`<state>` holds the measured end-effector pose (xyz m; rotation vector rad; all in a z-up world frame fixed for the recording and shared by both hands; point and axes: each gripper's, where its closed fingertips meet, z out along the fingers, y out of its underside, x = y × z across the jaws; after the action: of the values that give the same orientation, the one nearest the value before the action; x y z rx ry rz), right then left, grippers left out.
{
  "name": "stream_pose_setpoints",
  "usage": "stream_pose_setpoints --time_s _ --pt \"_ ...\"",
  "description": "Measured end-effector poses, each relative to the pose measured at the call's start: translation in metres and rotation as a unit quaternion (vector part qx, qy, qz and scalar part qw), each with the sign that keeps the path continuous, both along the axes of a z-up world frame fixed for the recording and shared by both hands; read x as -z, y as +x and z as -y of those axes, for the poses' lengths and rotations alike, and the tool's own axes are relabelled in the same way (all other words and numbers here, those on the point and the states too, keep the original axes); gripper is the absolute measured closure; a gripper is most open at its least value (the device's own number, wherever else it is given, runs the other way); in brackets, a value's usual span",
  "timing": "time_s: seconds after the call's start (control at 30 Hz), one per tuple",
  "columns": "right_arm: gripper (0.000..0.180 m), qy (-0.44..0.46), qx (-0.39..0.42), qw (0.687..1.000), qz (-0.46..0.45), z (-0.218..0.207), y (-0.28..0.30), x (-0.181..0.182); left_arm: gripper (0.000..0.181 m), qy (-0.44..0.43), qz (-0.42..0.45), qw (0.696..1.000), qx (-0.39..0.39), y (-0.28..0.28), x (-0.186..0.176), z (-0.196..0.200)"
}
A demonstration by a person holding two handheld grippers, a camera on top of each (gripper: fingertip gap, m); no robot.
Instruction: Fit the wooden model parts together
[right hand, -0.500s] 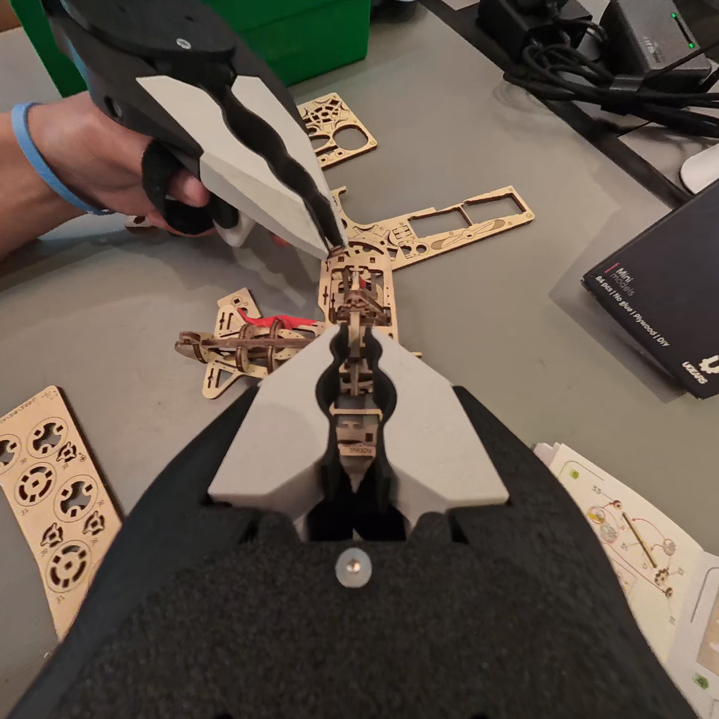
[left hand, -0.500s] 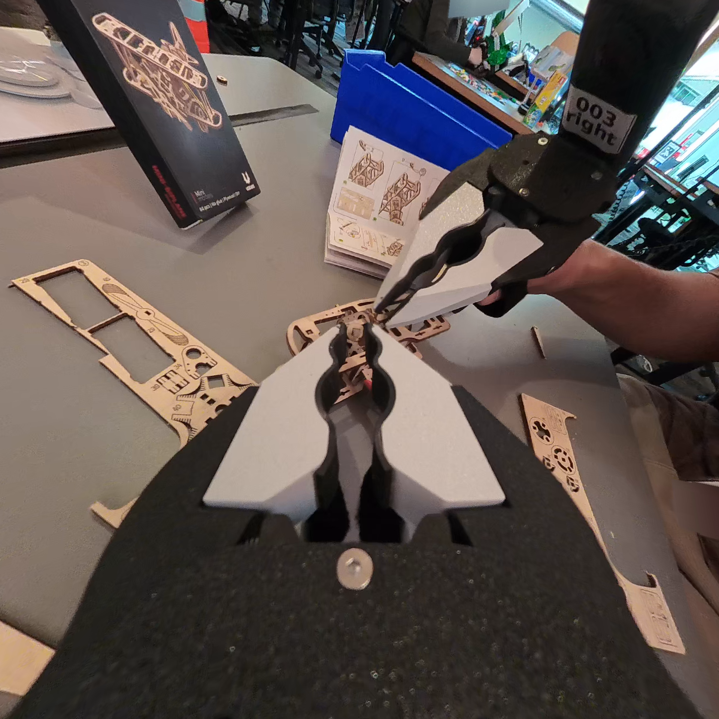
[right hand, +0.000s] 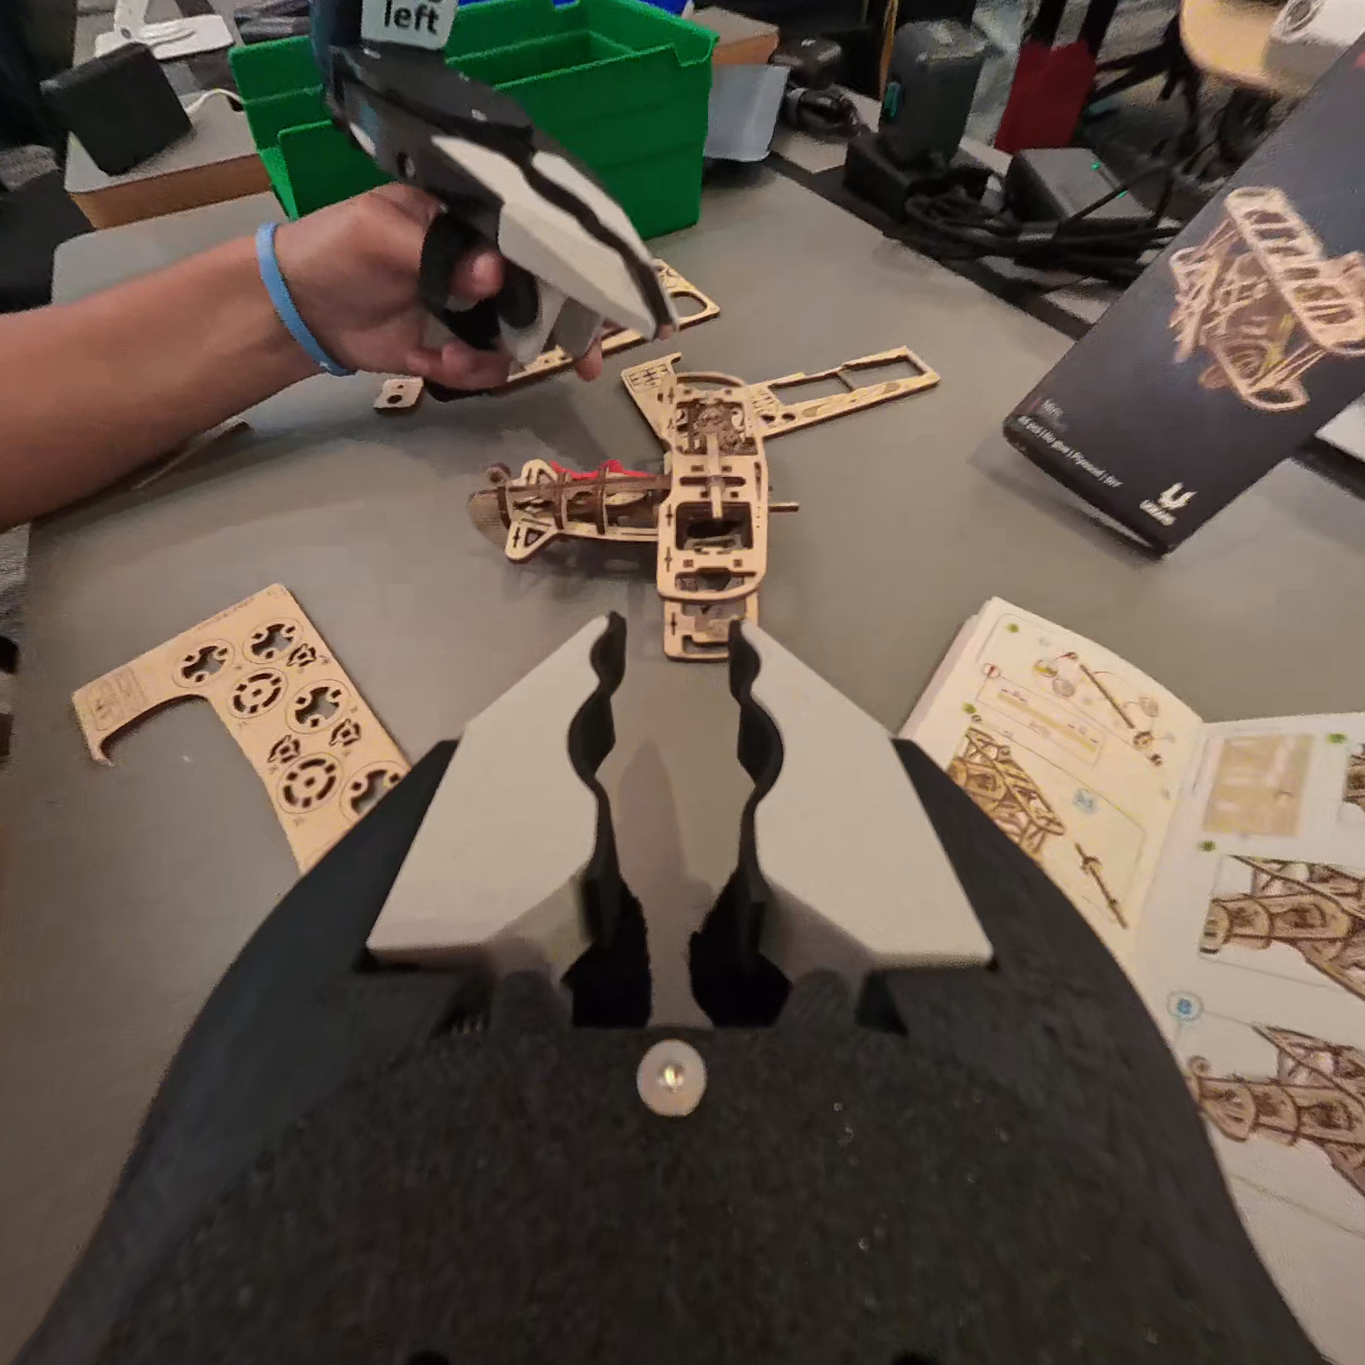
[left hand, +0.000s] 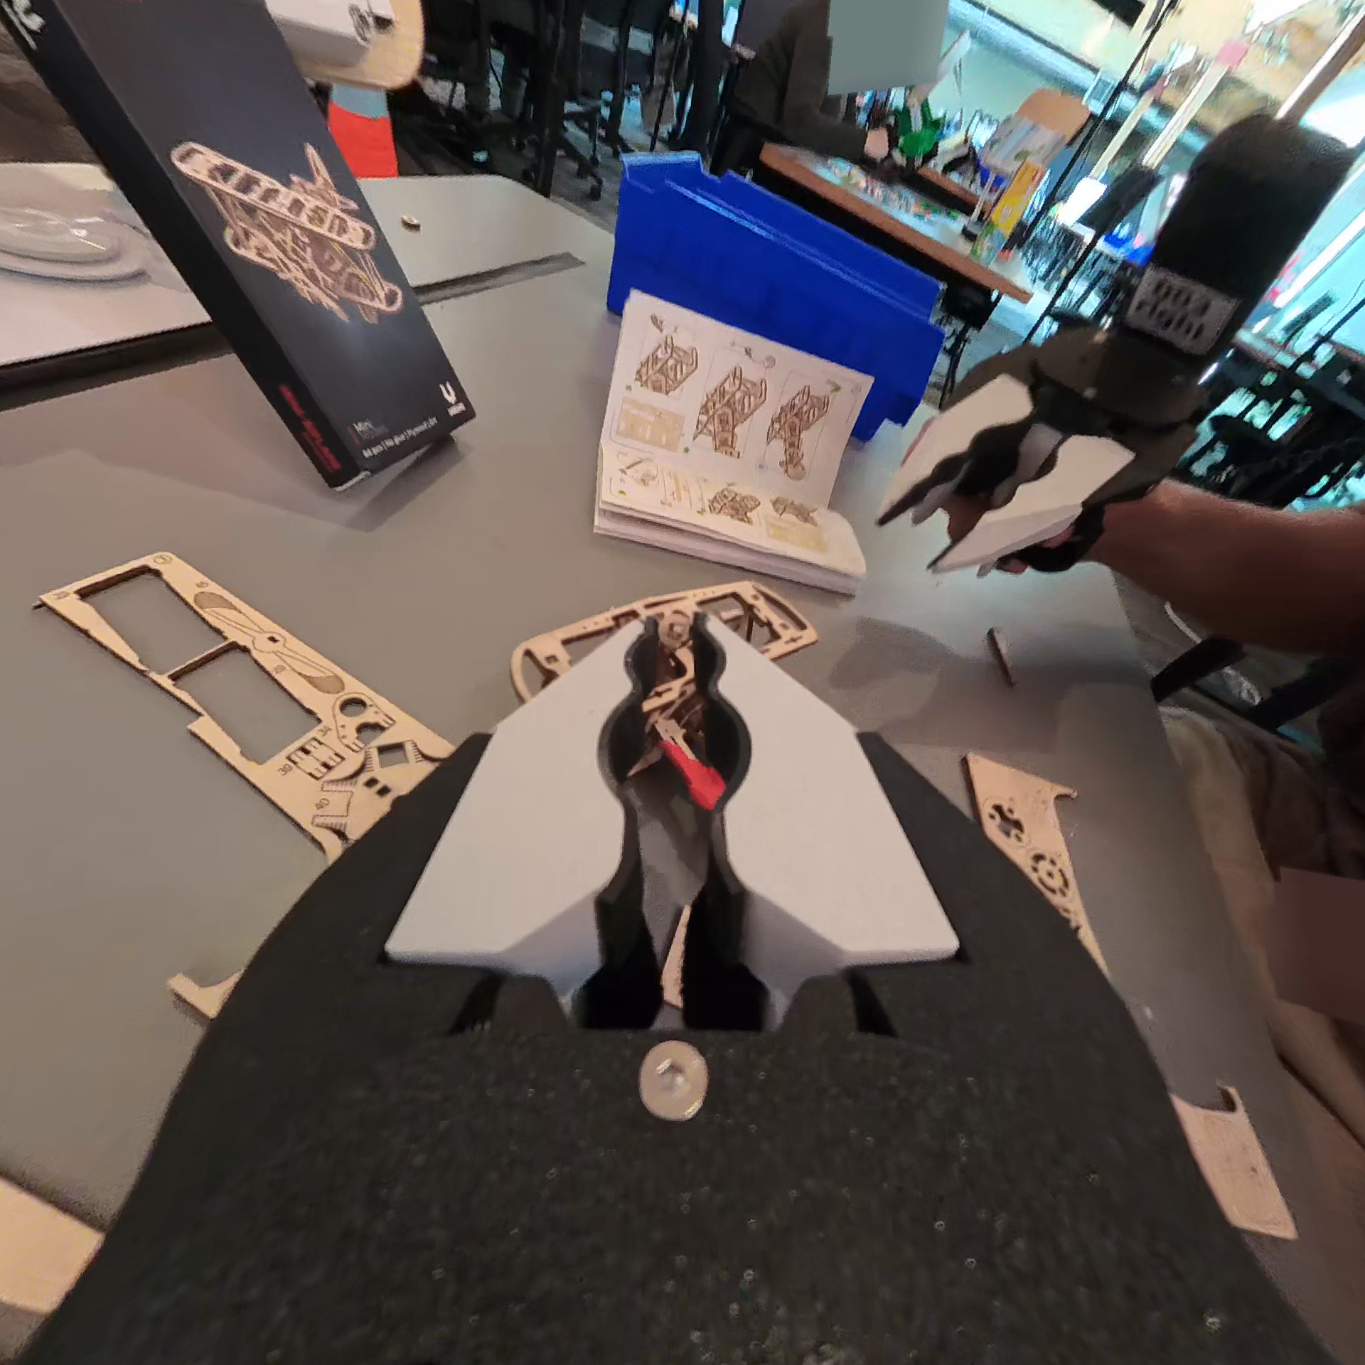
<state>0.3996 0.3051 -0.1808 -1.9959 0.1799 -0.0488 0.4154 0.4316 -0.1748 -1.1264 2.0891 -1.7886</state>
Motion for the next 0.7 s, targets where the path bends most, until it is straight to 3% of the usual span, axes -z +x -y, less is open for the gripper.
stream_pose_setpoints --time_s 0.17,0.3,0.57,0.7 --pt "0.154 -0.020 -0.017 0.999 0.046 -0.031 0.001 0.001 0.175 0.026 0.004 1.000 0.008 -0.001 0.008 0.007" --pt "0.155 0.037 -0.048 0.998 0.015 -0.034 -0.024 0.009 0.175 0.013 0.020 1.000 -0.012 0.000 0.004 0.002" --pt "0.157 0.058 -0.093 0.994 -0.017 0.013 -0.024 0.008 0.175 -0.019 0.053 0.997 -0.047 0.005 -0.014 -0.008" --pt "0.157 0.057 -0.078 0.995 0.009 0.042 0.002 0.010 0.175 -0.016 0.065 0.996 -0.061 0.007 -0.018 -0.013"
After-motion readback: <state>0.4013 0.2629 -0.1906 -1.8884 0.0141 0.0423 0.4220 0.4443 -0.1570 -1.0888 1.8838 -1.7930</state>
